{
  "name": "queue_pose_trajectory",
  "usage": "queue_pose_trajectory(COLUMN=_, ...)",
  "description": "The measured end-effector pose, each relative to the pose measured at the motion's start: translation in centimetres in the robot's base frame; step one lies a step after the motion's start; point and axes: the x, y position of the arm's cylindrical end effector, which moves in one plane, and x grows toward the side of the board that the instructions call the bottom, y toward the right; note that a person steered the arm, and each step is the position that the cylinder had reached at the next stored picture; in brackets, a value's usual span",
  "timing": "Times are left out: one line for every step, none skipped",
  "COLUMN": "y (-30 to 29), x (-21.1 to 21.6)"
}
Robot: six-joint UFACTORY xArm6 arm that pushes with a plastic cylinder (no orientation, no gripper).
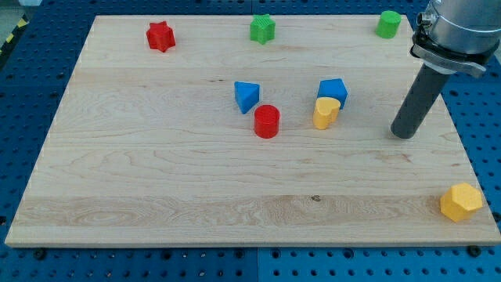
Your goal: Push the yellow heart into the blue triangle
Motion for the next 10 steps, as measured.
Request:
queue_pose_trajectory(y=0.0, x=0.0)
queue_pose_trajectory(y=-0.2, x=0.0)
queue_pose_trajectory(y=-0.2, x=0.0)
queue_pose_trajectory(y=-1.3, x=-0.6)
queue_pose_trajectory(y=-2.5, x=-1.3)
queue_pose_trajectory(y=-3.5, x=-2.1)
queue_pose_trajectory(y=-7.4, x=-2.1)
queue_pose_trajectory(y=-7.9, x=-2.9)
queue_pose_trajectory(y=-7.9, x=-3.1)
queue_pose_trajectory(y=-7.9, x=-3.2)
